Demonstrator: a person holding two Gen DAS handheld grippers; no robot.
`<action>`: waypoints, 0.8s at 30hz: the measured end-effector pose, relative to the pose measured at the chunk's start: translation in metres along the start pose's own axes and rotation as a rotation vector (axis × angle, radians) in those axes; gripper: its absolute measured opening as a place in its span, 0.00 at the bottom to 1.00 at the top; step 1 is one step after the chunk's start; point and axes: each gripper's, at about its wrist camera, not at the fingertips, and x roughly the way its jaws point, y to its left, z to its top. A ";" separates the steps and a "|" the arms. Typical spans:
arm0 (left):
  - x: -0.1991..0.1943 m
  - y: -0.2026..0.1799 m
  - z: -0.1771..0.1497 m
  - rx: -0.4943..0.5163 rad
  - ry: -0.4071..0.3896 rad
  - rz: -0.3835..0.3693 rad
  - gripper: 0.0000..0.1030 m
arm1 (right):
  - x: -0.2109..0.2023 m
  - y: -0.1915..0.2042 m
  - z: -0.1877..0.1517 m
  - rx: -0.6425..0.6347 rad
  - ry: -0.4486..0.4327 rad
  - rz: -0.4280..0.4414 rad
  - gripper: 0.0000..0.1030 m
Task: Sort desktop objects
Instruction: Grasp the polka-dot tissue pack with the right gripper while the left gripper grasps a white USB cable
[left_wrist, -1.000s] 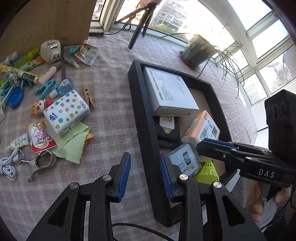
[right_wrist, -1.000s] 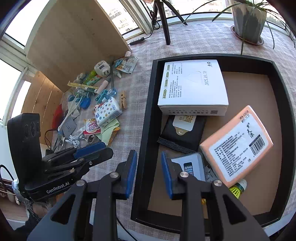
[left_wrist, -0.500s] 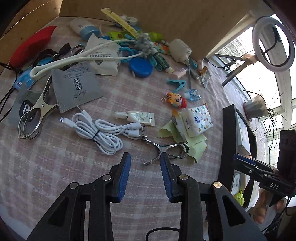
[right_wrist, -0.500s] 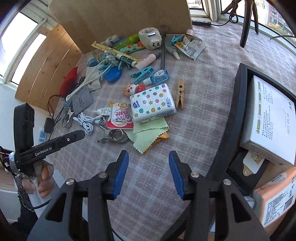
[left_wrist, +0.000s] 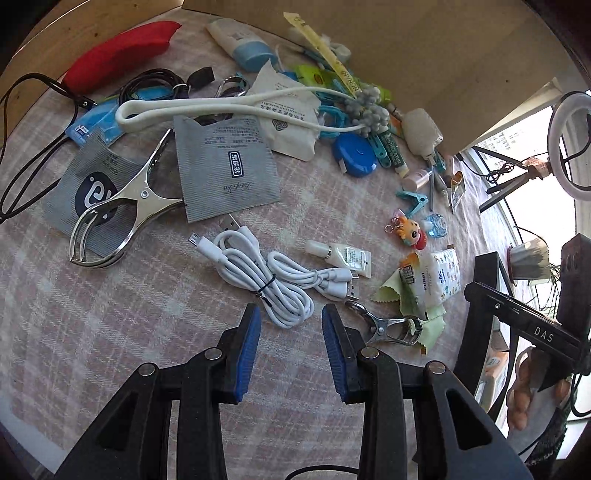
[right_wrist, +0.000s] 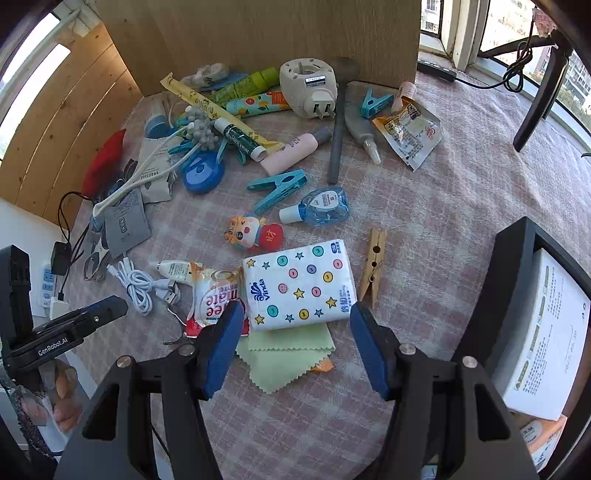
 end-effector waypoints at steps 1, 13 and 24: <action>0.001 0.002 0.002 -0.013 0.005 -0.001 0.32 | 0.002 0.001 0.003 -0.004 0.003 -0.007 0.58; 0.021 -0.015 0.005 0.012 0.028 0.067 0.43 | 0.019 0.021 0.016 -0.100 0.025 -0.090 0.68; 0.015 0.008 0.004 -0.027 0.005 0.116 0.41 | 0.034 0.026 0.026 -0.158 0.089 -0.114 0.71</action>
